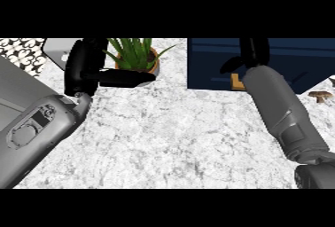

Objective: Pick up the can, place it into the drawer and close the drawer

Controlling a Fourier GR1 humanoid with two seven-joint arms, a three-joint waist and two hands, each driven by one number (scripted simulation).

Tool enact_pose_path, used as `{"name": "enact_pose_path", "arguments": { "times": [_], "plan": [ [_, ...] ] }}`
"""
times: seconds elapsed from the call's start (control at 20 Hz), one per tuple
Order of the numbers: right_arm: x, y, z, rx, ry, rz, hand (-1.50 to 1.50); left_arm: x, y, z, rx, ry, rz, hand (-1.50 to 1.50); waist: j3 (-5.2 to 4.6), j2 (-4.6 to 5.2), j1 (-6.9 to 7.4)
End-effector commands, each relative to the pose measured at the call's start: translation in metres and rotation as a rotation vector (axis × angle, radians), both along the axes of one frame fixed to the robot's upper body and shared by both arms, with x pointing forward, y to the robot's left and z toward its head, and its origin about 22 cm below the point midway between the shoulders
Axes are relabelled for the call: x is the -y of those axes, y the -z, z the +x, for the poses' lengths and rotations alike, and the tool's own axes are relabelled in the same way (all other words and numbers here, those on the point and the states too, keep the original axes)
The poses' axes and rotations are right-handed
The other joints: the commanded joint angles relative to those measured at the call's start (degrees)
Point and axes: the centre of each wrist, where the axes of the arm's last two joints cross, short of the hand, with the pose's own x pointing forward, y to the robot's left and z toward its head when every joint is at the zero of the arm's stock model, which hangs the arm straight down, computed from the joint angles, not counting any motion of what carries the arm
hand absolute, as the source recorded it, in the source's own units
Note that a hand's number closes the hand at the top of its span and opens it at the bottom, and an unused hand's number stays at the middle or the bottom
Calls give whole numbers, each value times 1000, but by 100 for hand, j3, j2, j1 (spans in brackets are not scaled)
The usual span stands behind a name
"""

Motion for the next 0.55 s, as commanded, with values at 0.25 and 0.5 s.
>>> {"name": "enact_pose_path", "arguments": {
  "times": [0.25, 0.5],
  "plan": [
    [-40, -39, 12, 34, -116, 533, -150, -9, 22, -12, 0, -27, 4, -150, -12, -104, 17],
    [-39, -47, 15, 39, -144, 546, -150, -28, 12, -1, -17, -31, -18, -150, -25, -66, -89]
  ]
}}
